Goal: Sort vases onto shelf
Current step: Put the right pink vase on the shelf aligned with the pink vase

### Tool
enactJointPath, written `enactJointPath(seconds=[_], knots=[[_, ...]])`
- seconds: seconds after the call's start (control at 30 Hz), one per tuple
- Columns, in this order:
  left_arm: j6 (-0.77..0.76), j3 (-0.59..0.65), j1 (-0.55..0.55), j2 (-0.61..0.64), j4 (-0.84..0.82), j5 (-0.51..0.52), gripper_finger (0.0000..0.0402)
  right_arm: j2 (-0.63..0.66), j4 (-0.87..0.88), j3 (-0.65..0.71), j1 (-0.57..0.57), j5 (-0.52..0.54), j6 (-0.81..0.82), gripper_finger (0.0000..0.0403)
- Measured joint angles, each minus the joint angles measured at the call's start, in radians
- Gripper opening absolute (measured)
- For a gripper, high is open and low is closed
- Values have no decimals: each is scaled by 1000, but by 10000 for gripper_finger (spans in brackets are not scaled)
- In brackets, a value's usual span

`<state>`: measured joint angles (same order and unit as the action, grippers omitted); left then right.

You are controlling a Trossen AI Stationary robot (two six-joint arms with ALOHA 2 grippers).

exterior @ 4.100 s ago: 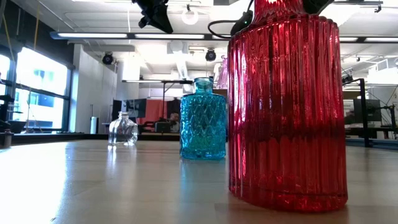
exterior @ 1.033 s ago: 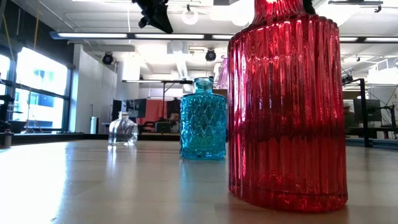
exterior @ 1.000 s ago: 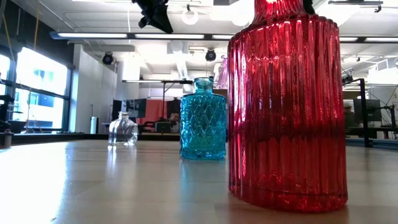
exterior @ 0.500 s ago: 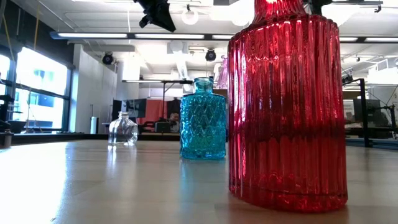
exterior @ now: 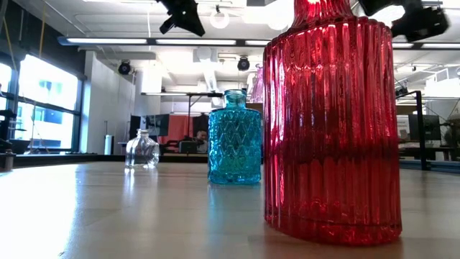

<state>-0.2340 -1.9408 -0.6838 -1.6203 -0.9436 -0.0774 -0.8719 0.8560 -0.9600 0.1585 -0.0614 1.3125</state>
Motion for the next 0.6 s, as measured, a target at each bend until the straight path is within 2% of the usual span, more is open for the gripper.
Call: enactJointPath(seconds=[0.33, 0.6], knots=[[0, 0, 26, -4, 0, 0, 31, -5, 131, 0, 216, 17, 264, 309], [1, 0, 42, -4, -1, 5, 31, -56, 143, 0, 366, 24, 405, 309]])
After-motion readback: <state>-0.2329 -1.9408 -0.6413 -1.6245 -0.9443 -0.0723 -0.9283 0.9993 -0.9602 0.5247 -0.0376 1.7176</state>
